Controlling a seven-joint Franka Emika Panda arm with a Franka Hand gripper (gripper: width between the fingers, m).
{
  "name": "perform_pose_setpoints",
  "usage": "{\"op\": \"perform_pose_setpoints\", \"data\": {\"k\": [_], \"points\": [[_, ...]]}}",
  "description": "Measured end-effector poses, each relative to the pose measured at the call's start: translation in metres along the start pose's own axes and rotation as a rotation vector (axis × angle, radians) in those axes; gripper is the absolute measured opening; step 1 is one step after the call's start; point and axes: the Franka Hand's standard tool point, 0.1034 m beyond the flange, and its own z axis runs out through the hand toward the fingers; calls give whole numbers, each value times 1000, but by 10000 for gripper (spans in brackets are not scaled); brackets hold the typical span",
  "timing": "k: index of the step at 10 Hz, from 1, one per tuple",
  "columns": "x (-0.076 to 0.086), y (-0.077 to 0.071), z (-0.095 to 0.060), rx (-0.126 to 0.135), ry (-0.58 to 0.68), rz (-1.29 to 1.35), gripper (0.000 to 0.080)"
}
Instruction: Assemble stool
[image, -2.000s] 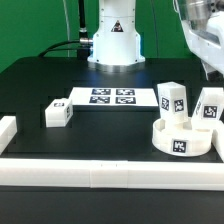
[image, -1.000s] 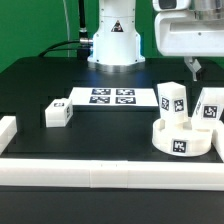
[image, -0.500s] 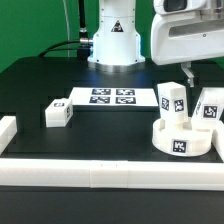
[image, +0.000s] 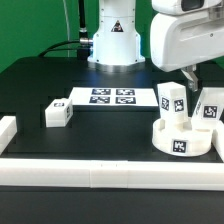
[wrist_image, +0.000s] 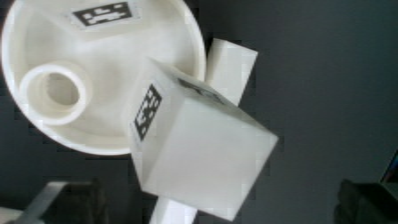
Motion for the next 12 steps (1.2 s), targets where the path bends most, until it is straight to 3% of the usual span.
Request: {"op": "perform_pose_setpoints", "data": {"k": [3,5,7,12], "points": [[0,2,0,-2,0,-172,649],[2,5,2,-50,24,-386,649],[4,7,3,-79,26,-546,649],[0,10,16,-97,-18,-872,649]]}}
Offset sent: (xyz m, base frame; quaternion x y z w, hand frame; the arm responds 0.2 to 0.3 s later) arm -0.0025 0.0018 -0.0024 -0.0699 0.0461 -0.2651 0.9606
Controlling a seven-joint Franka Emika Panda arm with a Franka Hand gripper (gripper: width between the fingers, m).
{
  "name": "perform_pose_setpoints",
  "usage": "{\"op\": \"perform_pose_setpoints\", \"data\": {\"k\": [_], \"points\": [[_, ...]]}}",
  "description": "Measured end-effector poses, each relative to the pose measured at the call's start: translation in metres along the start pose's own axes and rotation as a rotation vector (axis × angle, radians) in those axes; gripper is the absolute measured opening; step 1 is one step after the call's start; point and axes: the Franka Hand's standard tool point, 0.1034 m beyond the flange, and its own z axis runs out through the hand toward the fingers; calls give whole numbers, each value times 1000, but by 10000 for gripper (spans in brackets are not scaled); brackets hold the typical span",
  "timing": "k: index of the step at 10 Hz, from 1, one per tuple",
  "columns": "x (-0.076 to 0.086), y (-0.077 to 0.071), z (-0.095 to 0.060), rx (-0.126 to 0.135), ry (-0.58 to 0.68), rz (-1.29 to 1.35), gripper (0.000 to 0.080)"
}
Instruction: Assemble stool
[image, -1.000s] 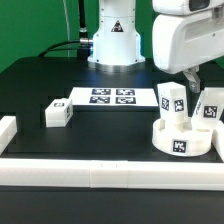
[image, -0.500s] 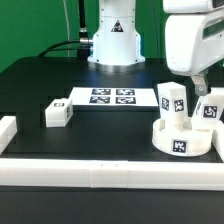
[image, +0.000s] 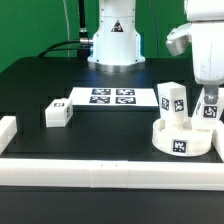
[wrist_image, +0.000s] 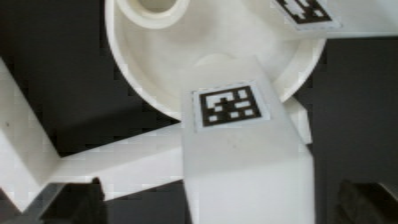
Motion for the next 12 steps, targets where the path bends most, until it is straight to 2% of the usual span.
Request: {"op": "perform_pose_setpoints", "data": {"k": [5,6,7,10,12], "points": [[-2,-1,6,6,-5,1,637],[-2,-1,6,6,-5,2,464],[-2,-1,6,6,-4,19,334],[-2,-1,6,6,-4,86,335],[-6,0,5,22,4,255,335]]}}
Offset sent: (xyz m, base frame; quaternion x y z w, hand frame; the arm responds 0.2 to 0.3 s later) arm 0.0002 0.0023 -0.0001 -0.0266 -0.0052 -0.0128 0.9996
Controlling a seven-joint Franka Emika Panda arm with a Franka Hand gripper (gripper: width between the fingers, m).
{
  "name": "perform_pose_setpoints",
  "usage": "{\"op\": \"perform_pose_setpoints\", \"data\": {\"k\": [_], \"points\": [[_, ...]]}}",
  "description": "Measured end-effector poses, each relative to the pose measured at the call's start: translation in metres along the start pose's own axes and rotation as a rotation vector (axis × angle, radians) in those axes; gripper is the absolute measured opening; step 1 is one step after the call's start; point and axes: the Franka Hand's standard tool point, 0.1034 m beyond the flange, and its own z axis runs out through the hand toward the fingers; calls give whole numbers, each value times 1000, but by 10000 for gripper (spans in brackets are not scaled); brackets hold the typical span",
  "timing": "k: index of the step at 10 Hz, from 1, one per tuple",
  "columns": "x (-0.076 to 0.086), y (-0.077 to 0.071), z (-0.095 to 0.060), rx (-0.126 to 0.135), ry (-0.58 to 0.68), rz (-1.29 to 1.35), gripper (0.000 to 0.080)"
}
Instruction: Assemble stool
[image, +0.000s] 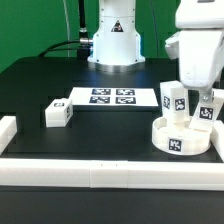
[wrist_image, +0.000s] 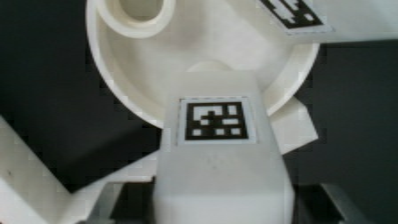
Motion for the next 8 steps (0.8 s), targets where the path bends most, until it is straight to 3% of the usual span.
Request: {"op": "perform_pose_setpoints", "data": {"k": [2,8], "points": [[-1,1,0,12,14,177,335],[-2,4,0,9,16,598,337]]}}
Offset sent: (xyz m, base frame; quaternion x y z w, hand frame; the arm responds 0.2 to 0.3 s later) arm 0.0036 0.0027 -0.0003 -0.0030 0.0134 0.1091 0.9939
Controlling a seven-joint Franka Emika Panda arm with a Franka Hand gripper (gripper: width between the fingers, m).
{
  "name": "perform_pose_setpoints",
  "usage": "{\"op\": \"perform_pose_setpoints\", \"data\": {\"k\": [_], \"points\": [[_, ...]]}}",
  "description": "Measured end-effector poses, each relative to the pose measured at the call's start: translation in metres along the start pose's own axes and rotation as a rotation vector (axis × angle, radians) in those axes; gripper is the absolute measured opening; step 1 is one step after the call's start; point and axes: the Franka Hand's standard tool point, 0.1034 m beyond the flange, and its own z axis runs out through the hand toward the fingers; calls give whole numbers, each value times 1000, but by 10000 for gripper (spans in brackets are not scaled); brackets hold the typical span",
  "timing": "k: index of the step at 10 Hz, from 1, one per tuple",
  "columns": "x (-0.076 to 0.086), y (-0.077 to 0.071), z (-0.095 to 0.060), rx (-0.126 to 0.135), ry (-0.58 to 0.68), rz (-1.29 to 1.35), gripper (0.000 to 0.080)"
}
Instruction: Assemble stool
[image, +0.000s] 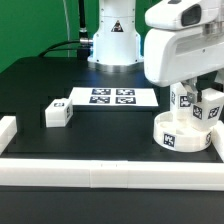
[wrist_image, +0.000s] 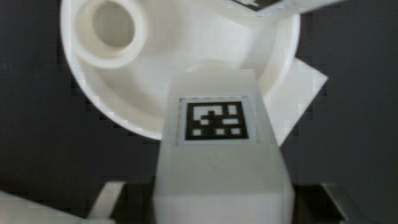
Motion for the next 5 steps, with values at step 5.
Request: {"op": "perform_pose_setpoints", "data": {"k": [5], "points": [[1,0,0,-3,9,296,337]]}}
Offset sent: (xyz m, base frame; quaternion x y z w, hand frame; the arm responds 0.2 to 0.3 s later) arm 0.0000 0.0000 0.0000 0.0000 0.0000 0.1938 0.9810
